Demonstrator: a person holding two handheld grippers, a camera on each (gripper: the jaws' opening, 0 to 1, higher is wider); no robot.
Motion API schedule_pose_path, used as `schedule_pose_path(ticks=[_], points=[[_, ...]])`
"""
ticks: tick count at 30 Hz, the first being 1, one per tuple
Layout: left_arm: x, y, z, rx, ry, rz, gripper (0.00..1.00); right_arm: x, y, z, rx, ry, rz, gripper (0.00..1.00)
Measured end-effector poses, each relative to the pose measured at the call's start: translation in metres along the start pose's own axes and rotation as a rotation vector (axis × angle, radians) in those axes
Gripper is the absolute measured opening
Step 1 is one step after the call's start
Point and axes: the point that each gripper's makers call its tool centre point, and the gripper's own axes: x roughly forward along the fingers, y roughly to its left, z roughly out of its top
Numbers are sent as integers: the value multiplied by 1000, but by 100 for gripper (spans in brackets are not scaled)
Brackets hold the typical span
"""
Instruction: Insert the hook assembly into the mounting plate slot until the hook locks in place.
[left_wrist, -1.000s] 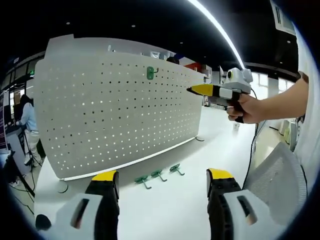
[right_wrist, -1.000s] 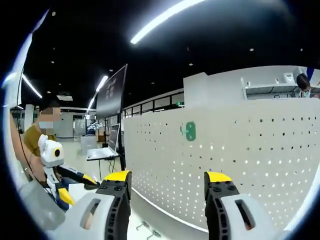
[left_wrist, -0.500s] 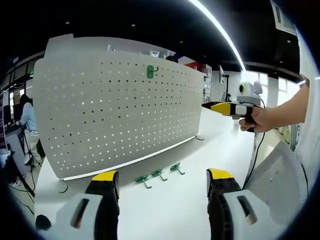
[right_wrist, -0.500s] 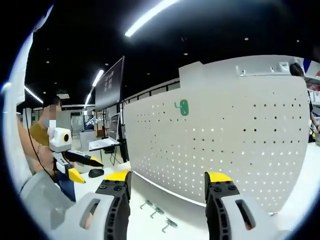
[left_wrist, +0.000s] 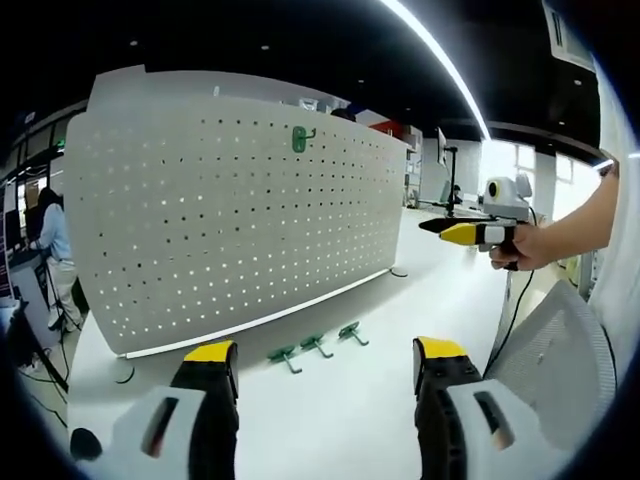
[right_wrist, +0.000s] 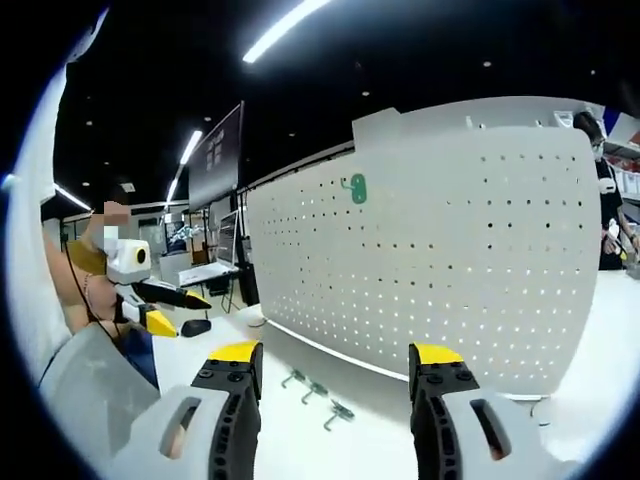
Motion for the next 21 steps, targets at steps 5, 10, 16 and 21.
schedule_pose_path(ticks=[5,10,16,21], points=[[2,0,-1,-2,4,-3,73,-5,0,-13,15,31,4,58],[3,2,-5,-7,12,-4,73,-9,-1,-23,26,62,2,58],[4,8,-7,-19,16,3,73,-13,-2,-37,46,103,2,58],[6,9,-8,-17,24,0,73,-16,0,-45,53,127,2,58]])
